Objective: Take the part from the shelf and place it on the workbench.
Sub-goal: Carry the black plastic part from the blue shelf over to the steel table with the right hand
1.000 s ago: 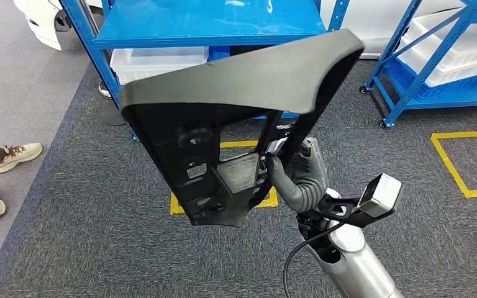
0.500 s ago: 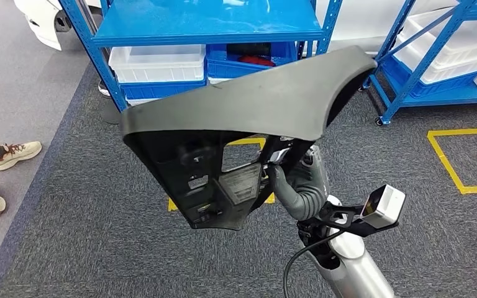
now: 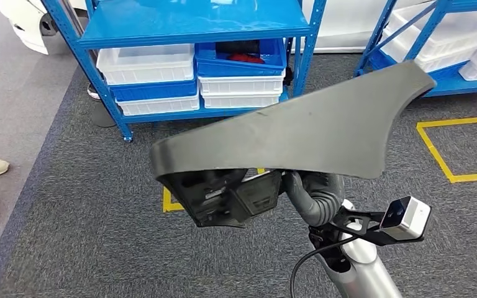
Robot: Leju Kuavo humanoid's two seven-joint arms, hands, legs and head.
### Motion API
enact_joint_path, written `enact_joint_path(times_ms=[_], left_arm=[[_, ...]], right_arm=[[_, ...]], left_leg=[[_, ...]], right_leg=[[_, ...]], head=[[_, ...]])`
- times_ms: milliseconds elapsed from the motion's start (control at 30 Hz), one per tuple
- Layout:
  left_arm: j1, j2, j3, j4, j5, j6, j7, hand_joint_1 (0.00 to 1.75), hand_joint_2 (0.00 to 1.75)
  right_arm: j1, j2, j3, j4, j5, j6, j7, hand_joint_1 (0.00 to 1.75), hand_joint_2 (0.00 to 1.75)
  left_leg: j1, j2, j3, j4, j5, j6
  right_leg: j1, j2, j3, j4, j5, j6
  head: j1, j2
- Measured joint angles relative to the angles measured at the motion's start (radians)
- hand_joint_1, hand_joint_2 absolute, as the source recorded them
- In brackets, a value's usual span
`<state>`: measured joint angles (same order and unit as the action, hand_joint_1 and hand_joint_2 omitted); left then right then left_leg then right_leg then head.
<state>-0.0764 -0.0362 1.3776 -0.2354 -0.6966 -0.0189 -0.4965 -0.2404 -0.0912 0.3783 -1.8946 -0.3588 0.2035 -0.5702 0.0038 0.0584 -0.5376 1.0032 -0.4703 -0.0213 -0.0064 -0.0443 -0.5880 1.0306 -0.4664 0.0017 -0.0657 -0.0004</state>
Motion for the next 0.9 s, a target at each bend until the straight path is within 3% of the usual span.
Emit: enact_joint_path(times_ms=[33,100,133,200,233,267,300,333,400,467,533,567,633,700,767,800,833,900], left_arm=[[-0.001,0.0,0.0,0.0,0.003,0.001,0.0,0.0,1.75],[-0.004,-0.001,0.001,0.0,0.007,0.004,0.0,0.0,1.75],[-0.005,-0.002,0.001,0.0,0.008,0.003,0.0,0.0,1.75],[-0.004,-0.003,0.002,0.0,0.007,-0.003,0.0,0.0,1.75],[-0.003,-0.003,0.002,0.0,0.006,-0.009,0.0,0.0,1.75],[-0.002,-0.003,0.003,0.0,0.002,-0.015,0.0,0.0,1.75],[-0.002,-0.003,0.002,0.0,-0.001,-0.02,0.0,0.0,1.75],[-0.003,-0.002,0.002,0.0,-0.003,-0.024,-0.001,0.0,1.75],[-0.005,0.002,0.002,0.0,-0.005,-0.027,-0.003,0.0,1.75],[-0.006,0.006,0.002,0.0,-0.005,-0.027,-0.006,0.0,1.75],[-0.01,0.01,0.002,0.0,-0.004,-0.028,-0.007,0.0,1.75],[-0.012,0.011,0.002,0.0,-0.004,-0.029,-0.007,0.0,1.75],[-0.015,0.011,0.002,0.0,-0.004,-0.031,-0.007,0.0,1.75],[-0.014,0.011,0.002,0.0,-0.004,-0.033,-0.007,0.0,1.75],[-0.012,0.011,0.002,0.0,-0.004,-0.034,-0.007,0.0,1.75],[-0.012,0.011,0.002,0.0,-0.004,-0.034,-0.007,0.0,1.75],[-0.013,0.011,0.002,0.0,-0.004,-0.034,-0.007,0.0,1.75],[-0.015,0.011,0.002,0.0,-0.004,-0.034,-0.007,0.0,1.75]], right_arm=[[-0.001,0.0,0.0,0.0,-0.002,0.002,0.003,1.75,1.75],[-0.006,0.0,0.0,0.0,-0.003,0.008,0.007,1.75,1.75],[-0.01,0.001,0.0,0.0,-0.003,0.009,0.008,1.75,1.75],[-0.013,0.002,0.0,-0.002,0.001,0.007,0.015,1.75,1.75],[-0.012,0.003,0.0,-0.004,0.007,0.002,0.019,1.75,1.75],[-0.009,0.003,0.0,-0.008,0.014,-0.004,0.021,1.75,1.75],[-0.005,0.003,0.0,-0.013,0.023,-0.009,0.022,1.75,1.75],[-0.002,0.003,0.0,-0.02,0.032,-0.012,0.022,1.75,1.75],[0.001,0.003,0.0,-0.036,0.045,-0.015,0.022,1.75,1.75],[0.002,0.003,0.0,-0.049,0.051,-0.017,0.021,1.75,1.75],[0.005,0.002,0.001,-0.057,0.052,-0.02,0.021,1.75,1.75],[0.008,0.002,0.001,-0.062,0.052,-0.021,0.021,1.75,1.75],[0.008,0.0,0.001,-0.069,0.052,-0.022,0.02,1.75,1.75],[0.009,0.0,0.002,-0.072,0.052,-0.022,0.02,1.75,1.75],[0.013,-0.001,0.003,-0.073,0.052,-0.022,0.021,1.75,1.75],[0.014,-0.002,0.003,-0.073,0.052,-0.022,0.021,1.75,1.75],[0.014,-0.002,0.003,-0.073,0.052,-0.022,0.021,1.75,1.75],[0.014,-0.002,0.004,-0.074,0.052,-0.022,0.021,1.75,1.75]], left_leg=[[0.001,0.007,0.0,0.0,-0.001,-0.005],[0.005,-0.003,-0.01,0.025,-0.024,-0.015],[0.007,-0.016,-0.028,0.067,-0.052,-0.019],[0.008,-0.041,-0.089,0.203,-0.12,-0.024],[0.008,-0.045,-0.118,0.265,-0.142,-0.024],[0.008,-0.047,-0.134,0.297,-0.145,-0.023],[0.008,-0.048,-0.13,0.289,-0.128,-0.02],[0.007,-0.054,-0.108,0.241,-0.094,-0.015],[0.007,-0.091,-0.043,0.097,-0.026,-0.002],[0.006,-0.121,-0.006,0.015,-0.006,0.005],[0.004,-0.112,-0.001,0.001,-0.006,0.009],[0.006,-0.101,0.001,-0.005,-0.001,0.014],[0.01,-0.079,0.005,-0.02,0.01,0.024],[0.008,-0.056,0.004,-0.024,0.012,0.03],[0.007,-0.031,0.001,-0.022,0.011,0.031],[0.007,-0.018,0.001,-0.02,0.01,0.03],[0.007,-0.007,0.001,-0.018,0.009,0.028],[0.004,0.012,0.001,-0.011,0.002,0.021]], right_leg=[[0.0,0.009,-0.003,0.0,0.002,-0.006],[-0.001,0.024,-0.006,-0.003,0.007,-0.018],[-0.003,0.032,-0.008,-0.005,0.01,-0.024],[-0.002,0.048,-0.011,-0.005,0.013,-0.03],[0.0,0.057,-0.012,-0.005,0.014,-0.031],[0.002,0.067,-0.012,-0.004,0.015,-0.032],[0.003,0.078,-0.012,-0.004,0.015,-0.032],[0.004,0.089,-0.011,-0.003,0.016,-0.032],[0.005,0.111,-0.011,-0.002,0.018,-0.029],[0.003,0.131,-0.017,-0.001,0.023,-0.02],[-0.001,0.151,-0.025,-0.004,0.031,-0.006],[0.0,0.146,-0.027,-0.002,0.03,0.0],[0.003,0.107,-0.049,0.041,-0.002,0.01],[0.001,0.063,-0.104,0.159,-0.068,0.017],[-0.005,0.053,-0.151,0.262,-0.103,0.024],[-0.007,0.05,-0.15,0.264,-0.095,0.027],[-0.008,0.044,-0.127,0.226,-0.069,0.028],[-0.005,0.007,-0.049,0.087,-0.013,0.023]], head=[[0.0,0.0],[0.0,0.0],[0.0,0.0],[0.0,0.0],[0.0,0.0],[0.0,0.0],[0.0,0.0],[0.0,0.0],[0.0,0.0],[0.0,0.0],[0.0,0.0],[0.0,0.0],[0.0,0.0],[0.0,0.0],[0.0,0.0],[0.0,0.0],[0.0,0.0],[0.0,0.0]])
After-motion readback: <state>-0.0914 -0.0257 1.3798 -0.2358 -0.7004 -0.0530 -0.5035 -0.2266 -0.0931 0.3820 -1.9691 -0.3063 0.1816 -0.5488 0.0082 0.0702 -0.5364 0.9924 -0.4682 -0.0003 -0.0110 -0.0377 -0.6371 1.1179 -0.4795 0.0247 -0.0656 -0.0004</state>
